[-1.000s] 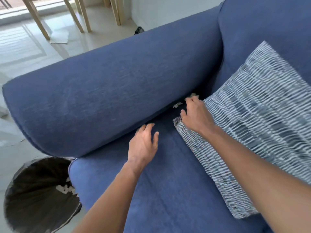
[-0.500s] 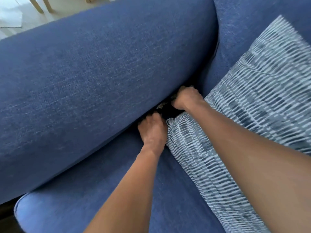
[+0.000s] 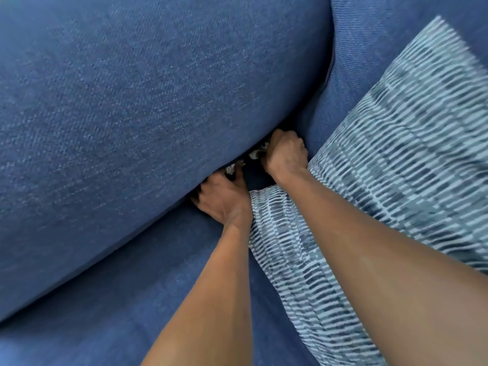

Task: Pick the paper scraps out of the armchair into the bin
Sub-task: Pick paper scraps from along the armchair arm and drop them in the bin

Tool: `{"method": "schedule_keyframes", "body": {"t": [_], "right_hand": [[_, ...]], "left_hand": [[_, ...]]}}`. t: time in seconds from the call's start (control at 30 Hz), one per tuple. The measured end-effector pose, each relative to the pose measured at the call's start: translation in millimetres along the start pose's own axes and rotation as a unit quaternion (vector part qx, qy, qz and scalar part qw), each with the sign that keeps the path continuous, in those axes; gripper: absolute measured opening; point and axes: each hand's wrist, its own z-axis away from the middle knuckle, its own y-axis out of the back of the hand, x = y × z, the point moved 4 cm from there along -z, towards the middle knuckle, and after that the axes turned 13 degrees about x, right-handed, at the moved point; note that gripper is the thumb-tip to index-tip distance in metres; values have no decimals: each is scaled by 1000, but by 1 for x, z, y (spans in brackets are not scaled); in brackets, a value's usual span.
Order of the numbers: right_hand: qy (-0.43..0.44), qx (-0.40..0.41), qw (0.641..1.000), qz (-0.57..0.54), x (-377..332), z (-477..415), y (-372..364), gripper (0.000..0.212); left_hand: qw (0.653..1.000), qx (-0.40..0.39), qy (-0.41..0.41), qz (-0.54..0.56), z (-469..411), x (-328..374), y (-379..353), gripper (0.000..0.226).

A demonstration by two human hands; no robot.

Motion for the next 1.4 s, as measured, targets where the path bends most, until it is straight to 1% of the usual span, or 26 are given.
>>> {"method": "schedule_keyframes", "body": {"t": [0.07,0.17,0.27,0.33,0.4,0.47,0.57,0.6,0.67,0.73,0.83,0.9,1.07,1.2,1.27,1.33,1.4], "right_hand": [[-10,9,1000,-15,3,0,-1,28],[-40,12,998,-52,5,1,1,27],[-86,-1,992,-94,7,2,0,30],[-102,3,989,-104,6,7,5,30],[-96,2,988,-120,4,13,13,24],[-78,18,990,-119,2,20,23,26],[-73,-5,987,-141,-4,25,33,25],[-60,-14,987,-146,-9,29,36,26],[-33,-27,988,-147,-17,39,41,27],[-40,-23,985,-164,-22,53,47,25],[-15,-33,987,-158,-28,80,50,25],[-20,-44,982,-183,-31,103,54,25],[-5,-44,975,-218,-44,170,64,14],[-6,-71,964,-257,-61,227,68,18],[-27,-85,953,-290,-71,252,66,16],[-53,-98,935,-336,-85,276,64,5],[-70,-120,917,-374,-102,300,63,15]], "left_hand": [[1000,0,28,1,-2,3,-1,46],[998,-6,47,34,-2,5,2,35],[996,-37,52,69,-1,2,10,28],[991,-53,58,104,-2,-2,16,25],[986,-64,56,144,-2,-9,20,25],[981,-76,46,173,-2,-17,26,26],[975,-82,22,205,-2,-29,43,25],[975,-84,9,207,-2,-33,51,23],[975,-89,-25,200,-2,-41,69,20],[976,-84,-59,191,-4,-50,90,16],[979,-76,-106,159,-5,-72,124,14],[980,-77,-125,135,-5,-93,146,12],[983,-80,-138,91,-1,-156,193,9],[985,-66,-132,87,2,-204,232,11],[983,-61,-148,90,0,-223,250,13],[982,-55,-157,84,-7,-244,267,14],[985,-45,-148,72,-18,-269,281,15]]}}
